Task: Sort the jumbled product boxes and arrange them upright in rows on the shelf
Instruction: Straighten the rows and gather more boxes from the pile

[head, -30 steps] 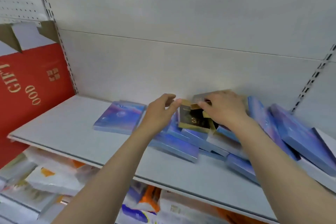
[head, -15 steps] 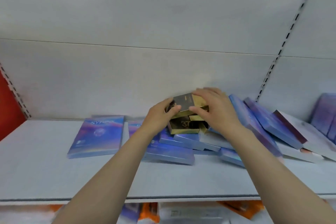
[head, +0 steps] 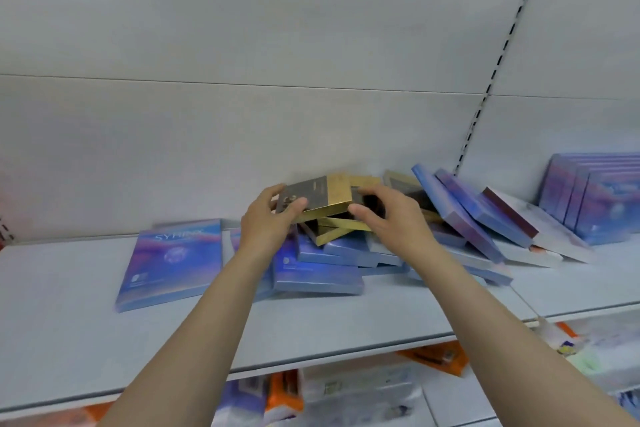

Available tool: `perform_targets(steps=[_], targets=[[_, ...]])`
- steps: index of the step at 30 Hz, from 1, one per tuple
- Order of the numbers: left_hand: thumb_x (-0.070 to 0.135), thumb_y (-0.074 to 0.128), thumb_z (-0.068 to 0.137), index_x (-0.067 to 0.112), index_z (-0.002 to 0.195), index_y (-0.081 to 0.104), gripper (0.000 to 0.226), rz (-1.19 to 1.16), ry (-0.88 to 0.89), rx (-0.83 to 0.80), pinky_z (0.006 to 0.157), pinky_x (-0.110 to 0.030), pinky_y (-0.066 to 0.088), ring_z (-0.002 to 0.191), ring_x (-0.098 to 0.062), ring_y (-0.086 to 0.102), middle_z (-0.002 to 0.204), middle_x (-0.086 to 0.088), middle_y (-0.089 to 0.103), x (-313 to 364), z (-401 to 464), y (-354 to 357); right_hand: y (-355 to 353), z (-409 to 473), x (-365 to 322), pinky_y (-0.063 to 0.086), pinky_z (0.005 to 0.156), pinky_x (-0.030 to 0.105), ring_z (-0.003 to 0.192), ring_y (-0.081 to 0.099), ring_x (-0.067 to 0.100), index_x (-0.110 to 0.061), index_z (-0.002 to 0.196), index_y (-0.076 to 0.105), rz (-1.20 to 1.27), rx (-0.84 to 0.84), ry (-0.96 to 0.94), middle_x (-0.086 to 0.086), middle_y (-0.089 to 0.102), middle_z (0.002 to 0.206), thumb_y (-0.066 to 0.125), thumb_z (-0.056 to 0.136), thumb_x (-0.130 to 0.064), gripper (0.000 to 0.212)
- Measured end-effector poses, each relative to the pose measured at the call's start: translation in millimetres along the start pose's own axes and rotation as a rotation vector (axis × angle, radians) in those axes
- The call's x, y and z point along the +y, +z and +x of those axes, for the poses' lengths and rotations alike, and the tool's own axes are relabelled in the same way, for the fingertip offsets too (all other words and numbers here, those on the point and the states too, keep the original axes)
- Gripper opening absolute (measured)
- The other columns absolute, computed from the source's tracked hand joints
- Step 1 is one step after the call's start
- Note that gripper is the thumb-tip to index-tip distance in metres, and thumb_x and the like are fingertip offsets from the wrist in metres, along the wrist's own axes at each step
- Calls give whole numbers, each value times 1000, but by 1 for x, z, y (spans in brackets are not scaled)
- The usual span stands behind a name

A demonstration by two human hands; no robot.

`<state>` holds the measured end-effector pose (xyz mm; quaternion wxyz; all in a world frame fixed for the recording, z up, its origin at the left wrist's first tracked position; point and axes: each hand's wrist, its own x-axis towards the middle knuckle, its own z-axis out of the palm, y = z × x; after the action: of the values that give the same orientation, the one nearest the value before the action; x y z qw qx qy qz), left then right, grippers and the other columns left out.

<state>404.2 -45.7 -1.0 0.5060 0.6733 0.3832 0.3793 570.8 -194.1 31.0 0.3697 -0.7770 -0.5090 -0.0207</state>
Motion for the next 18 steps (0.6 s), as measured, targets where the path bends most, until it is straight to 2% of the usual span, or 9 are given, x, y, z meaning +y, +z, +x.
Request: perform_targets(steps=[2,4,8,11,14,18], targets=[[47,82,70,24,137,46,80,-31,-71,83,94,-41,51,108,-20,62,122,-2,62,0,1,-13,5,0,-2,37,89,24,116,54,16,-21,131,58,9,30,34,0,63,126,67,88,-47,51],[38,86,68,17,140,42,87,-127,-127,140,84,-34,52,99,-21,65,114,-3,64,3,0,-29,7,2,-4,33,98,25,130,45,20,-19,138,50,20,59,77,4,54,138,69,87,-48,62],[18,85,71,11,117,62,53,-241,-59,162,73,-25,53,86,-14,69,100,-3,71,8,-9,-53,18,10,-14,36,108,40,138,36,28,-14,148,36,-74,27,163,9,43,149,68,87,-51,78],[14,81,76,18,96,67,25,-276,1,160,77,-29,56,89,-21,69,93,-5,72,7,-18,-69,26,18,-21,36,110,46,139,34,33,-11,151,29,-121,-1,221,13,39,152,68,88,-47,83],[12,77,80,23,94,65,21,-327,58,150,87,-36,55,88,-17,66,91,1,72,4,-27,-84,29,22,-25,34,112,47,142,29,37,-9,154,18,-150,-19,307,16,30,157,70,84,-51,97],[14,76,81,24,96,66,21,-345,100,142,80,-30,56,82,-8,67,85,10,72,-2,-36,-97,33,23,-32,33,110,48,148,15,34,-9,154,13,-223,-107,397,12,38,154,62,79,-70,109]])
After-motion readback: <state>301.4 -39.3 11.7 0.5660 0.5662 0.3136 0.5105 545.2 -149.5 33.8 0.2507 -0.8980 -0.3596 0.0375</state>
